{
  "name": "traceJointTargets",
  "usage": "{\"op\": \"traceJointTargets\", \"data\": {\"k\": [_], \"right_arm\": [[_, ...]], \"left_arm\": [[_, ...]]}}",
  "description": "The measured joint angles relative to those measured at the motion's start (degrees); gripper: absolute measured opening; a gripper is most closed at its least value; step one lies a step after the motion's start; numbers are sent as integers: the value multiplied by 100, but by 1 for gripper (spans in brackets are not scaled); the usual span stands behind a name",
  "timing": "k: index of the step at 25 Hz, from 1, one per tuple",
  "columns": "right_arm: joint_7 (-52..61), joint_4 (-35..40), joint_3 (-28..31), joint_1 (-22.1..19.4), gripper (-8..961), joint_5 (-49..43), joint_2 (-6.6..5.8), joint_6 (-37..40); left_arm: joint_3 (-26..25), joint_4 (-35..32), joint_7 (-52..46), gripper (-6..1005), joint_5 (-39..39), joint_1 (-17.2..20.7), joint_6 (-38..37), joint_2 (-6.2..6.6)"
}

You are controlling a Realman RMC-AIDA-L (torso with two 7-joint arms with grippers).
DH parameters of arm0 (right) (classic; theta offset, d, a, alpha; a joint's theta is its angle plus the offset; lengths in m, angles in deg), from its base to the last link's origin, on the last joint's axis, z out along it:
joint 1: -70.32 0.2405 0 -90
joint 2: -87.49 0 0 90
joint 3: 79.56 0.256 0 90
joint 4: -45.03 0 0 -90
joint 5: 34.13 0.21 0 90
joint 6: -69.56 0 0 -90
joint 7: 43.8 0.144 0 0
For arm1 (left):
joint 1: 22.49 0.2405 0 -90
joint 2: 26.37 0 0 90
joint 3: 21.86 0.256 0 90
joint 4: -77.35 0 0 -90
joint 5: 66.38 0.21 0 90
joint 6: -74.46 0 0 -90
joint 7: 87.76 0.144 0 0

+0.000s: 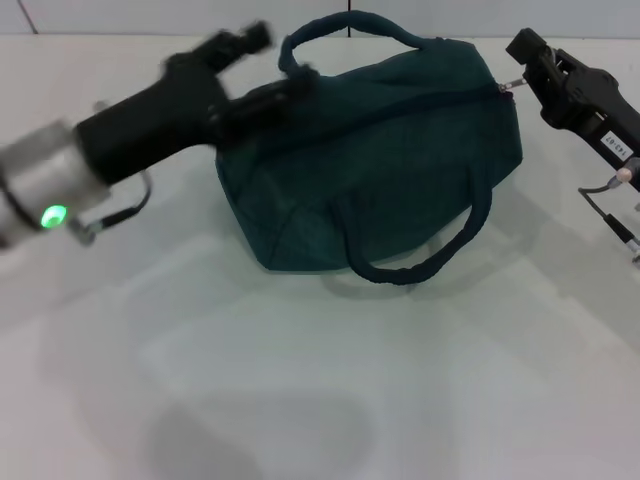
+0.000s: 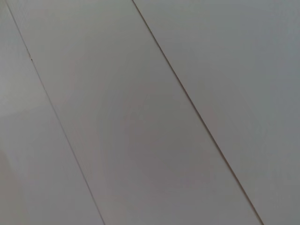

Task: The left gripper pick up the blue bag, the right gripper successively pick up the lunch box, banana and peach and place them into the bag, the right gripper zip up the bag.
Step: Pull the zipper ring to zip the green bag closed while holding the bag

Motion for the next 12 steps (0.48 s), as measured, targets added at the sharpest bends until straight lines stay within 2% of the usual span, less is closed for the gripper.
{"op": "traceJointTargets", "data": {"k": [3,6,10,12], "right_arm": [[0,0,-5,13,31,-3,3,0],[0,0,-8,18,31,-5,4,0],[0,1,-10,23,30,-14,6,0],[0,0,-10,20,30,-15,6,0]], "left_arm": [[-25,-263,-1176,866,806,-586,99,220],[-31,-312,-1731,868,1123,-968,378,309],[-14,-321,-2139,871,1567,-1395,941,296],[-5,-327,-2326,862,1875,-1604,1192,245]]}}
